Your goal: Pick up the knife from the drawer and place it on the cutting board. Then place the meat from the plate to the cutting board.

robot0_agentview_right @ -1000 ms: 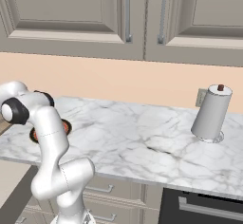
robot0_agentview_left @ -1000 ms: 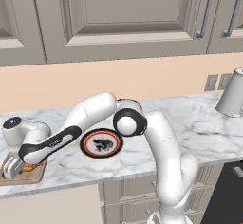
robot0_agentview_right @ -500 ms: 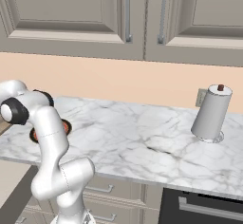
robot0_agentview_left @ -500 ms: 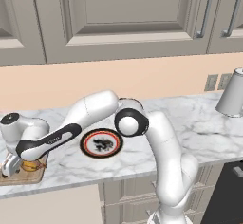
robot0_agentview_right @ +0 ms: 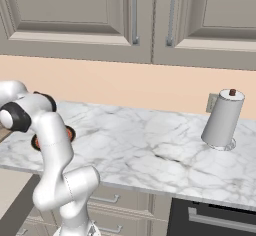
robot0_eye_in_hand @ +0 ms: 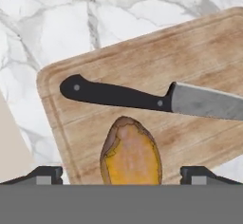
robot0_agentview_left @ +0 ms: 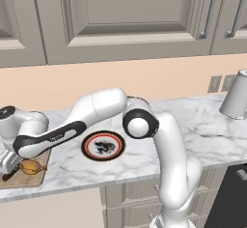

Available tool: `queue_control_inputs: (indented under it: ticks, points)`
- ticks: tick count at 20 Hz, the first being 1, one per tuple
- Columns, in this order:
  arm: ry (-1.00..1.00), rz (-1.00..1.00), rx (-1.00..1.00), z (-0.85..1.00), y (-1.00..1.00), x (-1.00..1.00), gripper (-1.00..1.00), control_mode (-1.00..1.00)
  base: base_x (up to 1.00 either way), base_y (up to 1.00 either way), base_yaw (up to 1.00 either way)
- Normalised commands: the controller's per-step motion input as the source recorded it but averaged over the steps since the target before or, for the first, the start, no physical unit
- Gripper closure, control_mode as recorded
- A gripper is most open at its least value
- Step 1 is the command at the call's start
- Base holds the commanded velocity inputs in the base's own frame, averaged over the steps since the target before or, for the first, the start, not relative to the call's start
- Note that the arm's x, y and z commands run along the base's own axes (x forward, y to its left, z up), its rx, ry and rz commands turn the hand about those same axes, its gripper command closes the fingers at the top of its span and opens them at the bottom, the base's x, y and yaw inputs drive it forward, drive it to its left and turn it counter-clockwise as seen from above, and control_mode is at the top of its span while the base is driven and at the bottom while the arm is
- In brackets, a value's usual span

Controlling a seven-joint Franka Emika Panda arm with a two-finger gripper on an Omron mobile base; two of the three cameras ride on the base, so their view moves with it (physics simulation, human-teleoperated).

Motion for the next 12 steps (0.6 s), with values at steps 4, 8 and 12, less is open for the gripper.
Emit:
queue_control_inputs:
  ticks: [4, 8, 12]
  points:
    - [-0.10, 0.00, 0.00, 0.47, -0.33, -0.48, -1.00, -1.00, 0.00, 0.00, 0.00]
    - [-0.06, 0.00, 0.01, 0.48, -0.46, -0.45, -1.00, -1.00, 0.00, 0.00, 0.00]
    - [-0.04, 0.00, 0.02, 0.46, -0.58, -0.42, -1.00, -1.00, 0.00, 0.00, 0.00]
